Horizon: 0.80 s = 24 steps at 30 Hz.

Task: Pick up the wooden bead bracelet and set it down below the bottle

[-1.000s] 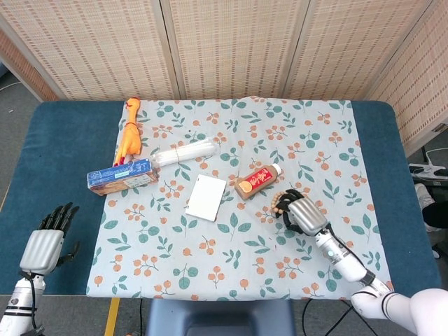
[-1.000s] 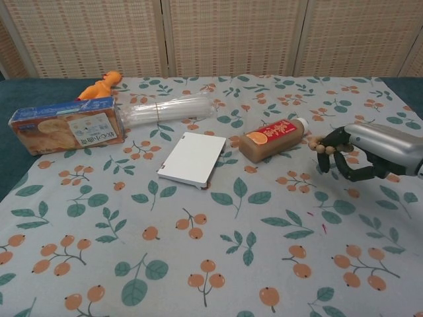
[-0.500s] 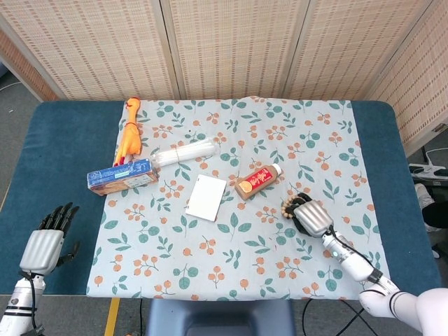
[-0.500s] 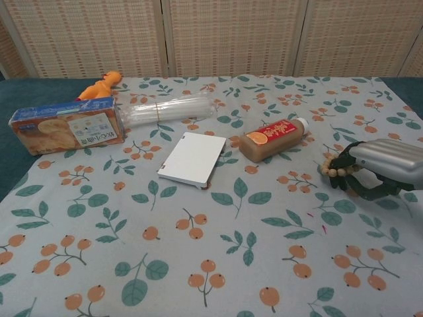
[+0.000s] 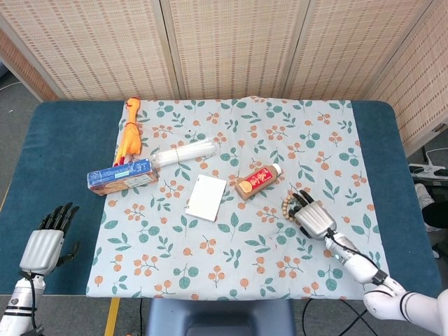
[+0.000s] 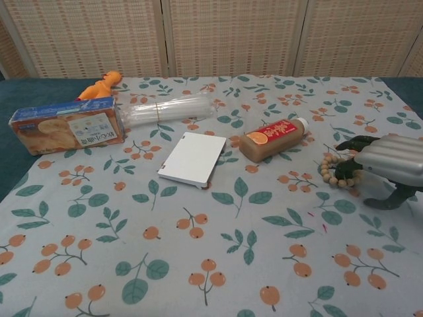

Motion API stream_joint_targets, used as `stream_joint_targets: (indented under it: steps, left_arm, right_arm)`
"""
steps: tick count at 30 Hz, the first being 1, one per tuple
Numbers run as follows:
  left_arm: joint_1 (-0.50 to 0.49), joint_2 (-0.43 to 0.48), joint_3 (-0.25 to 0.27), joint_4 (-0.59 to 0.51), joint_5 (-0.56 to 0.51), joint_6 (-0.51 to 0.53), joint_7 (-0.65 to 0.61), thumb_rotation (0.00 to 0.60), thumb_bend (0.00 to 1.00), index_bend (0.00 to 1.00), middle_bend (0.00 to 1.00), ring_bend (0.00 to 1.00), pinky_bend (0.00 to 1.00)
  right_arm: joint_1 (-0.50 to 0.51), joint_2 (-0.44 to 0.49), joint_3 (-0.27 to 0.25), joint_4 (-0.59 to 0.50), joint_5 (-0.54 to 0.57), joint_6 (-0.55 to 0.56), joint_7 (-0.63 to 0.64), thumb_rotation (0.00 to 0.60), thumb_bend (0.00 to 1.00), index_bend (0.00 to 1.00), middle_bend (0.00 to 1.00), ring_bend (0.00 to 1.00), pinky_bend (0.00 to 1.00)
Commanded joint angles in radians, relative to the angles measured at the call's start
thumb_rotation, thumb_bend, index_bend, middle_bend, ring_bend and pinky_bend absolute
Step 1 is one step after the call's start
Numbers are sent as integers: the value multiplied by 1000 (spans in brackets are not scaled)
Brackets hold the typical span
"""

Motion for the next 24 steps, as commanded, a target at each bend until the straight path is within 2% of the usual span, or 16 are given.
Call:
stream_joint_targets:
  steps: [1, 8, 13, 16, 18, 20, 24]
  left_arm:
    - [0, 0, 0, 0, 0, 0, 0, 600, 438, 0, 0, 0, 164]
    - [0, 0, 0, 0, 0, 0, 0, 600, 438, 0, 0, 0, 164]
    - [0, 0, 0, 0, 0, 0, 0, 600, 438, 0, 0, 0, 164]
    - [0, 0, 0, 0, 0, 0, 0, 600, 439, 0, 0, 0, 162]
    - [0, 0, 0, 0, 0, 0, 0, 600, 438, 0, 0, 0, 159]
    - [0, 0, 0, 0, 0, 0, 0, 600, 436, 0, 0, 0, 157]
    - [0, 0, 0, 0, 0, 0, 0, 600, 431, 0, 0, 0, 150]
  right_arm:
    - [-38, 46, 23, -67, 2, 99, -61, 600, 180, 0, 117, 0, 0]
    - [-114, 122, 27, -196, -20, 244, -52, 600, 179, 0, 116, 0, 0]
    - [-213, 139, -12, -257, -95, 412, -29, 600, 191, 0, 102, 0, 0]
    - [-296, 94, -30, -213, -146, 557, 9, 600, 296, 0, 95, 0, 0]
    - [-341, 53, -35, -149, -160, 624, 18, 600, 329, 0, 90, 0, 0]
    - [-367, 25, -34, -107, -148, 634, 21, 600, 340, 0, 75, 0, 0]
    - [-376, 24, -12, -102, -131, 627, 4, 600, 342, 0, 40, 0, 0]
